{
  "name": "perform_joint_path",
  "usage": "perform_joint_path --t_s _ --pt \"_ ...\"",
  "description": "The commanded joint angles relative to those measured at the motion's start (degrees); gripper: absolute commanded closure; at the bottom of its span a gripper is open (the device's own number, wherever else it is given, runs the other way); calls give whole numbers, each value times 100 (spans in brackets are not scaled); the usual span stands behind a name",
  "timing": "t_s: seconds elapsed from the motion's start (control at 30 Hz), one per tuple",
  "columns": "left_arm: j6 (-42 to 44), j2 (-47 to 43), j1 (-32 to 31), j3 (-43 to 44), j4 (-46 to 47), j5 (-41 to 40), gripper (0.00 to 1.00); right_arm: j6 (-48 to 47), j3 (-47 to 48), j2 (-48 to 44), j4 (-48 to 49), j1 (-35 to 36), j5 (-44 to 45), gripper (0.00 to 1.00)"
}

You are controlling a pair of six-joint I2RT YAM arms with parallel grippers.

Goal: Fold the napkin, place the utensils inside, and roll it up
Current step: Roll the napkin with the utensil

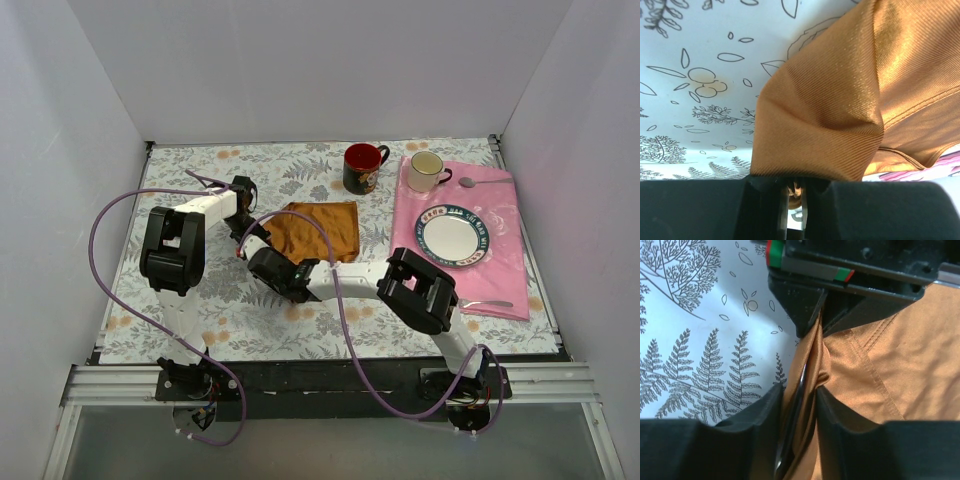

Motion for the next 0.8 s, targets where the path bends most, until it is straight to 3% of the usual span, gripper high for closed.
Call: perform_joint_path --t_s 0.0,0.07,0.13,0.27,0.37,0.43,0.47,0.5,0.6,0.77 --pt "37 293 1 -335 -232 -821 100 -20 7 355 -463 -44 161 63" --pt "80 284 1 -309 -293 -883 100 -29 147 416 -595 -44 39 73" --pt "116 302 1 -256 -363 -944 100 15 366 452 -902 -140 -426 97" --pt "221 170 10 -168 -355 -1068 100 243 491 373 -1096 -421 -1830 99" --pt "397 -39 1 -168 -162 -962 100 612 386 267 -974 -817 -3421 99" --pt "529 -251 1 -308 180 -1015 74 875 298 250 -791 -1089 -4353 99" --pt "581 -530 18 -370 303 -1032 51 998 236 250 -719 -1195 -4644 99" --pt "617 -664 36 -414 487 -1032 46 1112 27 232 -527 -1404 -5299 99" --pt "801 -1163 62 -432 673 -1085 32 1596 -282 249 28 -1748 -6189 99" --pt "1047 -2034 89 -633 963 -1261 24 2552 -476 434 898 -2249 -7212 99"
